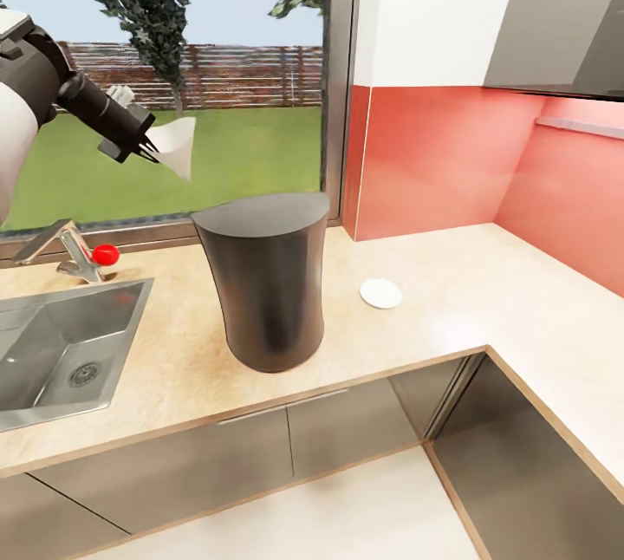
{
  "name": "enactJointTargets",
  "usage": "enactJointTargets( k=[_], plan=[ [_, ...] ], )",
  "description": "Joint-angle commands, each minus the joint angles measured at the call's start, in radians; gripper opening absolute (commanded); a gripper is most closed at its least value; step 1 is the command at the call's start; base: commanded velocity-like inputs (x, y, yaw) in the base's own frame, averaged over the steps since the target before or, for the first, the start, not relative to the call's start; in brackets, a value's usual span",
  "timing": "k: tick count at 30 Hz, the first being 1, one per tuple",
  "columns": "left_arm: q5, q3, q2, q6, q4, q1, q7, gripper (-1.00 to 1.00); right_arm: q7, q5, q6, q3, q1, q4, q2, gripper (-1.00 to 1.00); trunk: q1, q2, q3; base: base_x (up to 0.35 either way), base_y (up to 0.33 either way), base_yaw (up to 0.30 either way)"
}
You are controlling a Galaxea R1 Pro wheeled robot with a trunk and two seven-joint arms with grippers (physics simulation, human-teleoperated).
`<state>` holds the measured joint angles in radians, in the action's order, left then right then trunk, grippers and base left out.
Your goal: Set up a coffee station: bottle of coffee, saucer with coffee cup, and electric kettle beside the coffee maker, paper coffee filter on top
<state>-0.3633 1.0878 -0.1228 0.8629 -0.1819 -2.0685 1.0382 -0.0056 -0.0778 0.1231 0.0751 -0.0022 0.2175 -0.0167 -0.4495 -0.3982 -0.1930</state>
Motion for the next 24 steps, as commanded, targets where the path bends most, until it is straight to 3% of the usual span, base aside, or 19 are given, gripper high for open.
enactJointTargets(
  k=[1, 12, 18, 24],
  plan=[
    [-0.008, -0.004, 0.0, 0.007, -0.001, -0.001, 0.007, -1.0, 0.0, -0.008, 0.003, 0.008, 0.0, 0.0, 0.001, 1.0, -0.001, -0.002, -0.002, 0.003, 0.0, 0.0],
    [-0.008, -0.001, -0.003, 0.019, 0.005, 0.002, 0.01, -1.0, 0.0, -0.008, 0.003, 0.008, -0.001, 0.0, 0.001, 1.0, -0.001, -0.002, -0.002, 0.0, 0.0, 0.0],
    [-0.008, 0.0, -0.006, 0.102, 0.005, 0.002, 0.011, -1.0, 0.0, -0.008, 0.003, 0.008, 0.0, 0.0, 0.001, 1.0, -0.001, -0.002, -0.002, 0.0, 0.0, 0.0],
    [-0.009, 0.0, -0.01, 0.128, 0.007, 0.003, 0.01, -1.0, 0.001, -0.008, 0.003, 0.008, -0.001, 0.0, 0.001, 1.0, -0.001, -0.002, -0.002, 0.0, 0.013, 0.0]
  ],
)
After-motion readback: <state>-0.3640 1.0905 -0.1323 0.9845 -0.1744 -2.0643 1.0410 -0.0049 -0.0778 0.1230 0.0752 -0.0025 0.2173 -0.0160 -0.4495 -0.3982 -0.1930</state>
